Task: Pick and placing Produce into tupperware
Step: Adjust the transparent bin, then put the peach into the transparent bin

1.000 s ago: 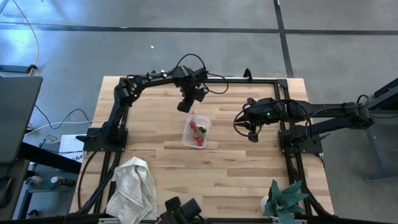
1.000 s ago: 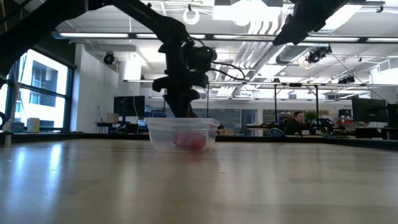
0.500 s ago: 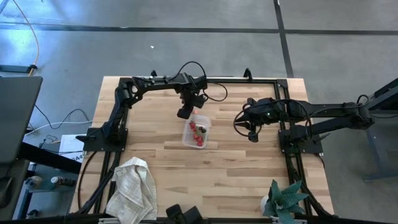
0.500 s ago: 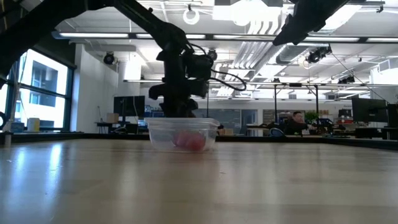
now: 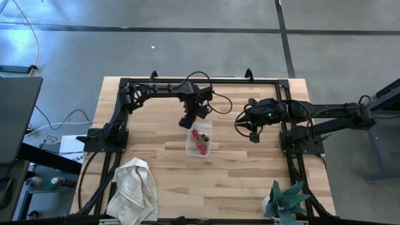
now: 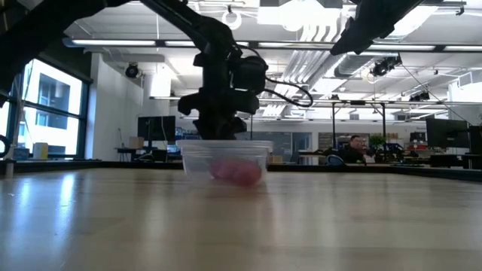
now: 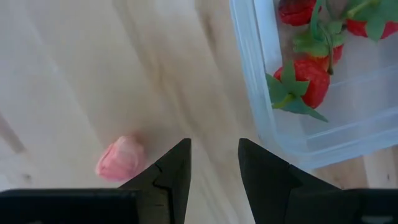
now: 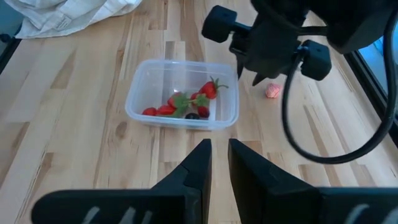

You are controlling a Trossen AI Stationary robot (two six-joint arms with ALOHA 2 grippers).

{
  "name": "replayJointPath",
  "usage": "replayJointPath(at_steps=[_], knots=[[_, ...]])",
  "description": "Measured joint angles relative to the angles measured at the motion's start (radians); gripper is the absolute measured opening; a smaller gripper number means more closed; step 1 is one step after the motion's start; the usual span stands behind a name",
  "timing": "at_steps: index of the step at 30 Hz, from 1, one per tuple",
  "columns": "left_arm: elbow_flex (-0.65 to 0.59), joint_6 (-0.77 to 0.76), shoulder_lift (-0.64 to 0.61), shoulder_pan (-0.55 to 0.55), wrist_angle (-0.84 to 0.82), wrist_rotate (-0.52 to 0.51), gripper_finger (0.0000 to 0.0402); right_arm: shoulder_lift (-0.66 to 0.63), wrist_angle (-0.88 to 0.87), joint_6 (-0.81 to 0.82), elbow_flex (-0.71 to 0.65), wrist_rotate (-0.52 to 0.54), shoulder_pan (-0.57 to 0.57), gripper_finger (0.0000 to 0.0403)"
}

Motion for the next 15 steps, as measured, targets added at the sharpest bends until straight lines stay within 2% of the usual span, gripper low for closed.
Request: replayJointPath(at_steps=[4, 9, 15], knots=[[0.000, 0.016, 0.000, -0.005, 0.025, -0.010, 0.0123, 0.000, 0.000, 0.000, 0.000, 0.000, 0.000, 0.0047], [0.005, 0.089, 0.000, -0.002, 0.012, -0.119, 0.0123, 0.000, 0.000, 0.000, 0.000, 0.000, 0.000, 0.0047], [0.024, 0.338, 0.000, -0.004, 0.014, -0.157, 0.0123, 0.000, 0.000, 0.001, 0.000, 0.000, 0.000, 0.0047]])
